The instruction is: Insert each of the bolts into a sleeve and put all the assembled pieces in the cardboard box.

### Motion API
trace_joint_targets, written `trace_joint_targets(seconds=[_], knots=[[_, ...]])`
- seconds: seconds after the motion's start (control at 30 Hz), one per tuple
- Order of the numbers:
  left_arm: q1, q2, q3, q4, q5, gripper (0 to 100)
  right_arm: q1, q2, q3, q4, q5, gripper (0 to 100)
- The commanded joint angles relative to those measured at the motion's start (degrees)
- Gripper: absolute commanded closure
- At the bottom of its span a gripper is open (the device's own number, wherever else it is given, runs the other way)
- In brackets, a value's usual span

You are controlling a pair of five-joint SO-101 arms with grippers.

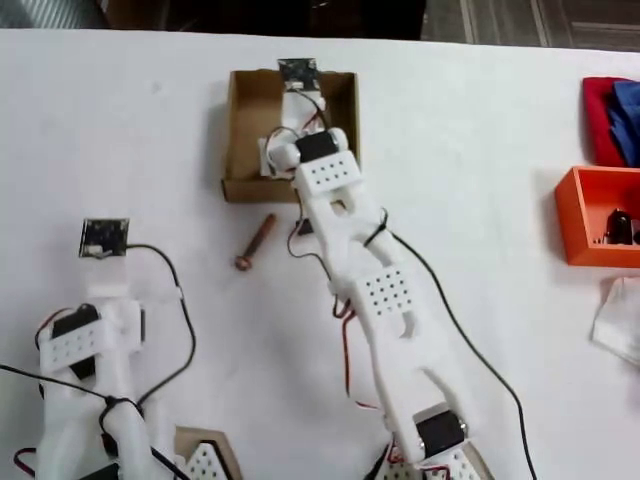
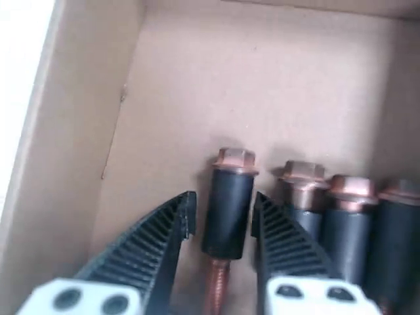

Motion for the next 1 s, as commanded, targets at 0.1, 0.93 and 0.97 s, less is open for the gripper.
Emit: trace_joint_targets(seconds=[0.1,0.93,0.97], knots=[[0.6,-1.2,-0.1,-0.9,-0.4,98,2.7,-3.0,-11.8,6.5,-0.1,86.1],[0.6,-1.2,-0.1,-0.9,-0.4,98,-1.4,-6.2,-17.9,27.6,0.1,97.8],[0.6,-1.2,-0.1,-0.9,-0.4,98,-1.2,-8.0,-17.9,29.9,0.2,97.8]])
